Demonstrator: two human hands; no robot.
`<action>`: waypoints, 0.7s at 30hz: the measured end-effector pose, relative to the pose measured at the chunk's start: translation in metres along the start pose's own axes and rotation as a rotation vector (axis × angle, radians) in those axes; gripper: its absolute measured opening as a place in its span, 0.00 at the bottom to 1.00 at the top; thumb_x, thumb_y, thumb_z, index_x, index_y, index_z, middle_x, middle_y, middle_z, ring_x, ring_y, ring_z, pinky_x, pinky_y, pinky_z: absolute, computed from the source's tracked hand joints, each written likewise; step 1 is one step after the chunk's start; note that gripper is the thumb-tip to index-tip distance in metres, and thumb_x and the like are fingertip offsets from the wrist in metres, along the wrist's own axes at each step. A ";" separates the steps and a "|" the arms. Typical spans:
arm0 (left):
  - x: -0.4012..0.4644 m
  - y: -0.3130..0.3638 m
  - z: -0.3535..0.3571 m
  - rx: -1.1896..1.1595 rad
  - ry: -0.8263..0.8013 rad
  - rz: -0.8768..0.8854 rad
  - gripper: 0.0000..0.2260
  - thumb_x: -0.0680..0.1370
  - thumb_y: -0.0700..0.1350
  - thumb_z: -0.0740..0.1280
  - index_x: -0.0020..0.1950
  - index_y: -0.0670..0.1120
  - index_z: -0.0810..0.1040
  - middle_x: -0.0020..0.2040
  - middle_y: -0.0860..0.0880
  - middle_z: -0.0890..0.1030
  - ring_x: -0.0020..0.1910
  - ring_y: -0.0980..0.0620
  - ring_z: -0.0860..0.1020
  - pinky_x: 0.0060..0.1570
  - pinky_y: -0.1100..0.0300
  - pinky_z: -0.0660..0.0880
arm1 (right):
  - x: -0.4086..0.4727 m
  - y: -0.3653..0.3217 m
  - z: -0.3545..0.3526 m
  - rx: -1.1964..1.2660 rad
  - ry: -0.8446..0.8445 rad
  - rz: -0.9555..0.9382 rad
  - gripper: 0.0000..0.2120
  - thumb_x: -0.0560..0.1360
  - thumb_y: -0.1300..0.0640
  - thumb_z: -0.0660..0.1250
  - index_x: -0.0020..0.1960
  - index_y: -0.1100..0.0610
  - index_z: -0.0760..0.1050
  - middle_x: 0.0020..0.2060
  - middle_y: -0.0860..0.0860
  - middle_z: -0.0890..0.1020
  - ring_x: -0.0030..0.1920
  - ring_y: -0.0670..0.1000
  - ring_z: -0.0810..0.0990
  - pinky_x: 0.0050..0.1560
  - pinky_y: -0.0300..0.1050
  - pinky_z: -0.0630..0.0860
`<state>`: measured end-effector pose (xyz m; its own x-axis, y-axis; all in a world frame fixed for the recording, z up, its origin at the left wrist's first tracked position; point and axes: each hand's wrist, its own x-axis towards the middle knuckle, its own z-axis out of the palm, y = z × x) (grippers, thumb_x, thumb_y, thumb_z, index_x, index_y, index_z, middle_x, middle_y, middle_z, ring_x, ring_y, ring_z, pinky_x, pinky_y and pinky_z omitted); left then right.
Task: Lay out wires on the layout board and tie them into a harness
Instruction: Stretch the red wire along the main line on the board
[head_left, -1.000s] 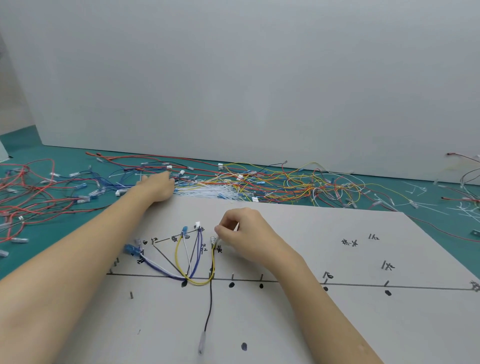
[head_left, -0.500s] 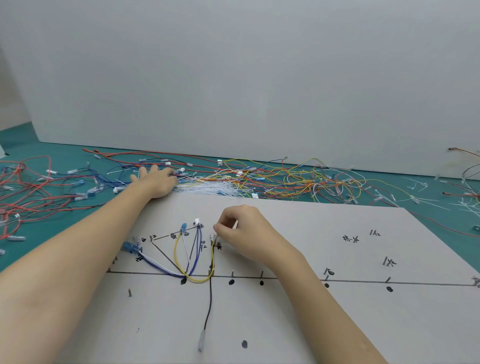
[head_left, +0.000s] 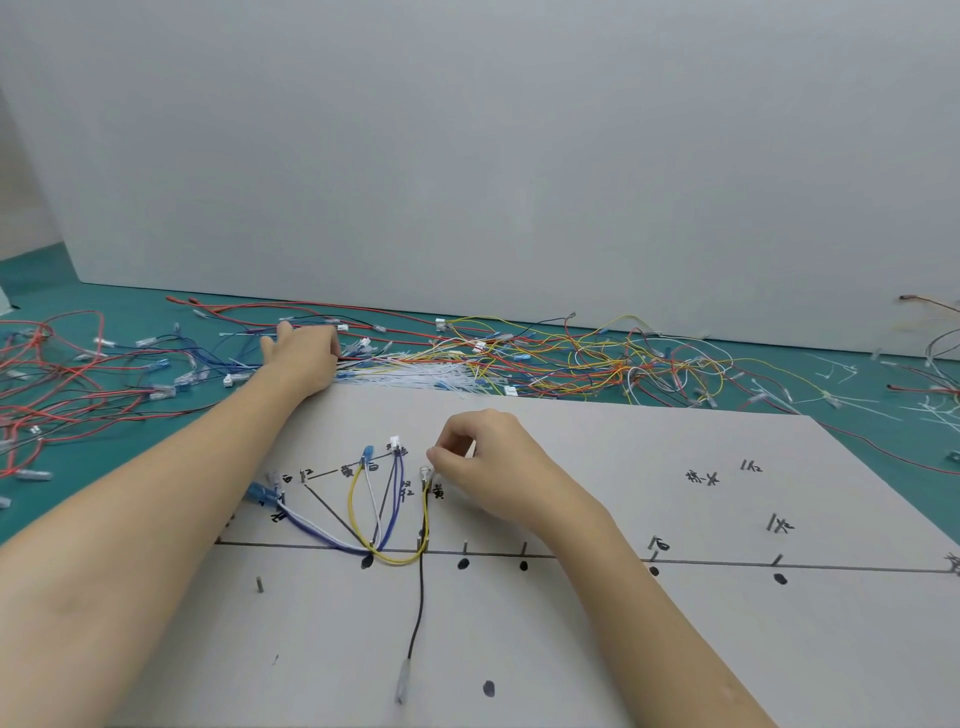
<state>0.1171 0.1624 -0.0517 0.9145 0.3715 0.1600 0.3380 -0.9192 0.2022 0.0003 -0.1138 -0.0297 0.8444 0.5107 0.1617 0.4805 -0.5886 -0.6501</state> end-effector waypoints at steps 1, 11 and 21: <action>0.000 0.000 0.000 0.007 0.013 0.002 0.07 0.80 0.41 0.60 0.52 0.51 0.76 0.60 0.45 0.78 0.66 0.42 0.63 0.61 0.47 0.61 | 0.000 0.000 0.000 0.001 0.000 0.000 0.07 0.76 0.53 0.64 0.42 0.53 0.79 0.39 0.47 0.81 0.33 0.41 0.73 0.37 0.41 0.71; -0.002 -0.002 -0.008 -0.015 0.290 0.106 0.07 0.81 0.46 0.62 0.53 0.44 0.76 0.54 0.41 0.80 0.58 0.39 0.70 0.55 0.46 0.67 | 0.000 -0.002 -0.001 -0.002 -0.007 0.004 0.07 0.76 0.54 0.64 0.41 0.53 0.78 0.39 0.47 0.81 0.34 0.43 0.74 0.39 0.43 0.73; -0.018 0.009 -0.017 -0.281 0.408 0.060 0.13 0.80 0.51 0.61 0.45 0.42 0.74 0.43 0.39 0.79 0.51 0.38 0.72 0.45 0.49 0.69 | -0.001 -0.002 -0.001 -0.001 -0.012 0.008 0.08 0.76 0.54 0.64 0.42 0.55 0.79 0.40 0.48 0.82 0.33 0.43 0.73 0.38 0.43 0.73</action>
<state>0.0999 0.1497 -0.0364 0.7501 0.3914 0.5331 0.1629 -0.8906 0.4246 -0.0008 -0.1139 -0.0276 0.8453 0.5133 0.1481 0.4743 -0.5934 -0.6503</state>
